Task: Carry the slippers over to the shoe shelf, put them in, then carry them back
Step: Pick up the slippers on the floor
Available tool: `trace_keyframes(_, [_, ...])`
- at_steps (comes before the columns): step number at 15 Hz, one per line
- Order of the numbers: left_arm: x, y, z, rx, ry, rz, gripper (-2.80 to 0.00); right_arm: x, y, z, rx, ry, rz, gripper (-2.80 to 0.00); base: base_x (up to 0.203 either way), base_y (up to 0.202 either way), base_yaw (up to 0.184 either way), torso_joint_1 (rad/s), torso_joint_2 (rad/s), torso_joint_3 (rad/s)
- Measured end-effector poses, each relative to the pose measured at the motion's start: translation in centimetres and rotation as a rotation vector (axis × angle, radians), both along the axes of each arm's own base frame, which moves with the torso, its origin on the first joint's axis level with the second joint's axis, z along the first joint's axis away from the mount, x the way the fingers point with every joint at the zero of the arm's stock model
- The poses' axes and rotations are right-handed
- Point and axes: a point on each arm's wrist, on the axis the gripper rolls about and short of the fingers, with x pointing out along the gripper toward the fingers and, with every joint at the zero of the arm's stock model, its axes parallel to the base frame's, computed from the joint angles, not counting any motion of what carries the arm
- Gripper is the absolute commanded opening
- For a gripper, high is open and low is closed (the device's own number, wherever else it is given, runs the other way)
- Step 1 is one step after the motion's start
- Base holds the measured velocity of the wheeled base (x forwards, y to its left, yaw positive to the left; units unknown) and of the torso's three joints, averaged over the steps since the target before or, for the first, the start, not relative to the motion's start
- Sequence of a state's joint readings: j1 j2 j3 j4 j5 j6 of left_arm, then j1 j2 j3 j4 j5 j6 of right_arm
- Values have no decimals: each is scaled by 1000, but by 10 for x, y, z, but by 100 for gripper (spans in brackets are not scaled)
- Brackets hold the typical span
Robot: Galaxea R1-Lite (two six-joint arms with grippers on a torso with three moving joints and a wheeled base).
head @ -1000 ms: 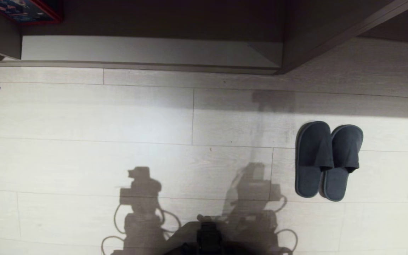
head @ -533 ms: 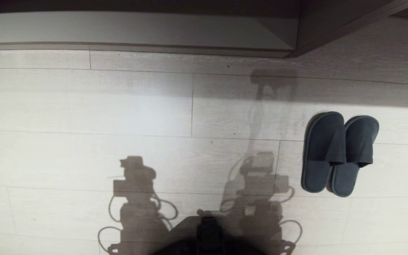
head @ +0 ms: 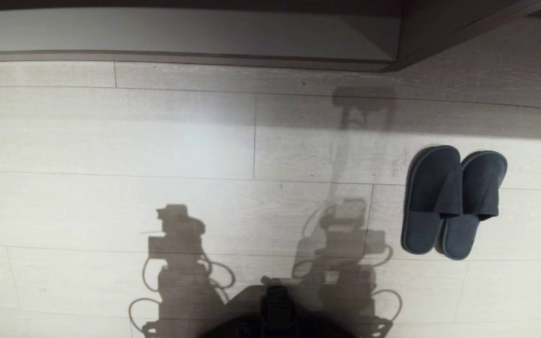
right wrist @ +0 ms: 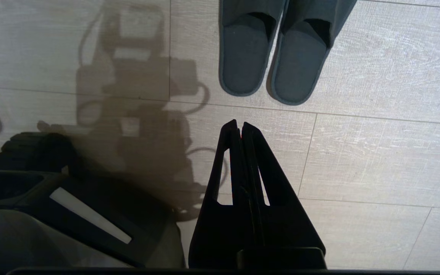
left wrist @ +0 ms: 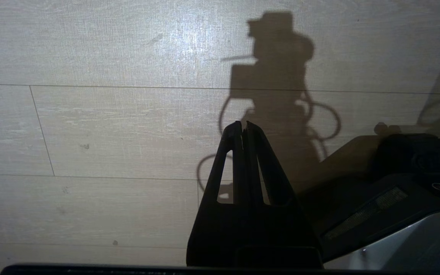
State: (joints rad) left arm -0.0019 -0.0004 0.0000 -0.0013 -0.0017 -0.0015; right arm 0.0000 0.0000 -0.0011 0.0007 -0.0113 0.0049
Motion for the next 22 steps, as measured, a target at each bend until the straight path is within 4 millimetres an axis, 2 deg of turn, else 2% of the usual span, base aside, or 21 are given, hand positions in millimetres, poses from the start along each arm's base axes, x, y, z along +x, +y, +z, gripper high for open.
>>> trace_keyframes(3, [0,0,0,2,0,0,-280,-2,0,16,-1,-18,16,-280,0,0,0,0,0,0])
trace_keyframes(5, [0,0,0,5,0,0,-280,4,0,43,0,-1,23,-280,0,0,0,0,0,0])
trace_keyframes(7, [0,0,0,5,0,1,-280,21,0,70,0,47,20,-280,0,0,0,0,0,0])
trace_keyframes(9, [0,0,0,5,0,1,-280,52,0,90,0,122,14,-280,0,0,0,0,0,0])
trace_keyframes(11, [0,0,0,5,0,0,-280,93,0,98,-4,203,5,-280,0,0,0,0,0,0])
trace_keyframes(14, [0,0,0,5,0,0,-280,157,-2,88,-36,313,-30,-280,0,0,0,0,0,0])
trace_keyframes(16, [0,0,0,5,0,1,-280,187,-5,75,-66,334,-56,-280,0,0,0,0,0,0])
trace_keyframes(17, [0,0,0,5,0,1,-280,199,-9,66,-79,353,-77,0,0,0,0,0,0,0])
trace_keyframes(20, [0,0,0,5,0,0,-280,223,-26,40,-124,369,-133,0,0,0,0,0,0,0])
trace_keyframes(22, [0,0,0,5,0,0,-280,233,-34,23,-144,362,-118,0,0,0,0,0,0,0])
